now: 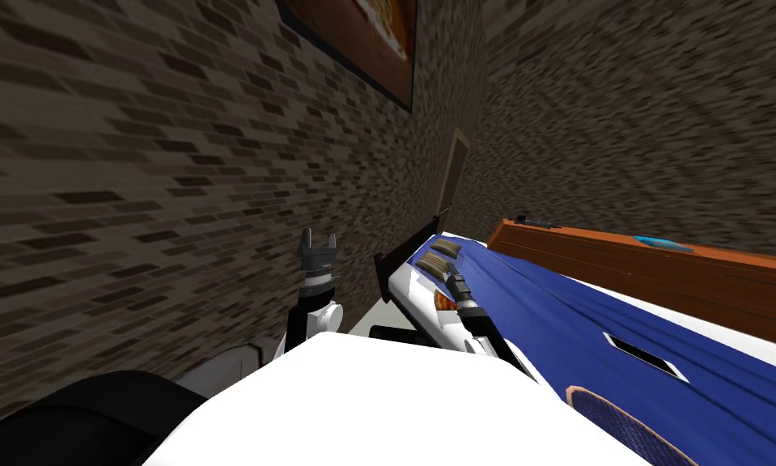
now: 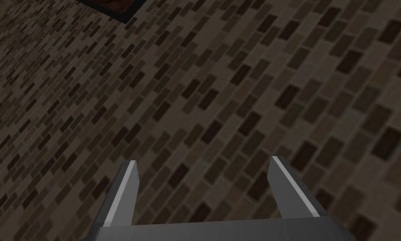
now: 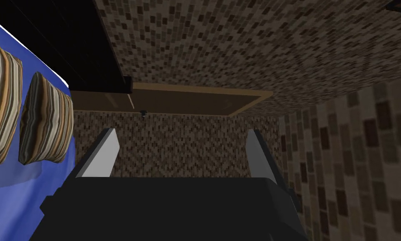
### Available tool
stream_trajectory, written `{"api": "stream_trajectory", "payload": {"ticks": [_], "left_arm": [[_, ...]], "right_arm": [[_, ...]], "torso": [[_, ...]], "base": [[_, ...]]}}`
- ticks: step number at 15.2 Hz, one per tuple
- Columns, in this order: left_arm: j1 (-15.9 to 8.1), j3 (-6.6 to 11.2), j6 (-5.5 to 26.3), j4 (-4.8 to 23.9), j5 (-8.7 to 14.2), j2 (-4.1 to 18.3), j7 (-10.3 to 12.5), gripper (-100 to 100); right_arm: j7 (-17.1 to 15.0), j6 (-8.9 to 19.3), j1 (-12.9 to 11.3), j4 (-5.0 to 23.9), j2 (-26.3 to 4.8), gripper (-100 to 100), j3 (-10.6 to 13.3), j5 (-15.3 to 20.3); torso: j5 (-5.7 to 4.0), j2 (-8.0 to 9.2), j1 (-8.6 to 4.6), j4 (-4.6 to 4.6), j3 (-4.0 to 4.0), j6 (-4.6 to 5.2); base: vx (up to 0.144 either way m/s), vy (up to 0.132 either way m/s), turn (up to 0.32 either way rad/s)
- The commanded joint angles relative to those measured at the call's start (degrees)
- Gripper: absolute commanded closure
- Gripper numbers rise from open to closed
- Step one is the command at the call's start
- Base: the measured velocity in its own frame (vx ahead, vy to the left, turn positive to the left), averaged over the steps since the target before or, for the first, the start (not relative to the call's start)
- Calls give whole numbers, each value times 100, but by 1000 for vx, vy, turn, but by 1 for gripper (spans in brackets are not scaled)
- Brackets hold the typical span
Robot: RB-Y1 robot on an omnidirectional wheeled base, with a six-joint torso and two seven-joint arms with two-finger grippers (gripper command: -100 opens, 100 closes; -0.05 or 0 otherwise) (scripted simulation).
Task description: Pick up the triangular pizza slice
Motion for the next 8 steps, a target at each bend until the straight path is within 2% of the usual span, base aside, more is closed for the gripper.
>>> {"api": "stream_trajectory", "payload": {"ticks": [1, 2, 4, 7, 8], "left_arm": [[0, 0, 0, 0, 0, 0, 0, 0], [0, 0, 0, 0, 0, 0, 0, 0], [1, 0, 0, 0, 0, 0, 0, 0], [0, 0, 0, 0, 0, 0, 0, 0], [-1, 0, 0, 0, 0, 0, 0, 0]], "right_arm": [[32, 86, 32, 286, -103, -100, 185, 3], [32, 86, 32, 398, -103, -100, 185, 3], [32, 86, 32, 448, -103, -100, 185, 3], [50, 264, 5, 945, -268, -100, 427, -18], [50, 264, 5, 1073, -268, -100, 427, -18]], "torso": [[0, 0, 0, 0, 0, 0], [0, -3, -1, 0, -1, -3], [0, 1, -1, 0, 0, 2], [0, 9, 1, 2, 5, -1], [0, 3, 1, 1, 2, -3]], "base": [[70, 2, 308], [68, 1, 262], [32, 3, 18], [41, 8, 287], [65, 2, 259]]}}
